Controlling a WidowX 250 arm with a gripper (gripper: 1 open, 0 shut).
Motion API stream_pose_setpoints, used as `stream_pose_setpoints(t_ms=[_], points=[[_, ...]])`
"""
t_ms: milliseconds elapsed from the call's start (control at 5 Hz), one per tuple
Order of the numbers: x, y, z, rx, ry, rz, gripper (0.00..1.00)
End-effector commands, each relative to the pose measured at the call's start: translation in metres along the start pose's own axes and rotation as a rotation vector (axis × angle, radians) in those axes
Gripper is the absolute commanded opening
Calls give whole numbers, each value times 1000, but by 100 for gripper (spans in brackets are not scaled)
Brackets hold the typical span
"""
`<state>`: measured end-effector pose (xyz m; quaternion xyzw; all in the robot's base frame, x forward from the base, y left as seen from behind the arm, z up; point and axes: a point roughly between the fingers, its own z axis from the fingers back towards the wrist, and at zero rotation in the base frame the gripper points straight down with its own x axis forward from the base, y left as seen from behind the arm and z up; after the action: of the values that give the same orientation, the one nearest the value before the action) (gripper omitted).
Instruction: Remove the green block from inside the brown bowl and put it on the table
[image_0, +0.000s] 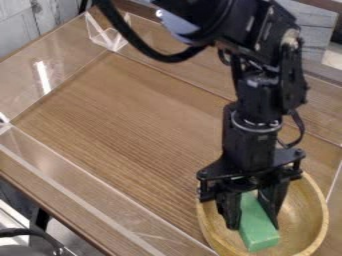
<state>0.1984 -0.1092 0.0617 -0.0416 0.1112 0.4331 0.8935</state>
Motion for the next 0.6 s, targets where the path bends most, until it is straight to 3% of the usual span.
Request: stream_pose_setpoints(t_ms=[0, 400], points=[[2, -6, 24, -77, -8, 7, 0], [10, 1, 32, -98, 10, 47, 0]])
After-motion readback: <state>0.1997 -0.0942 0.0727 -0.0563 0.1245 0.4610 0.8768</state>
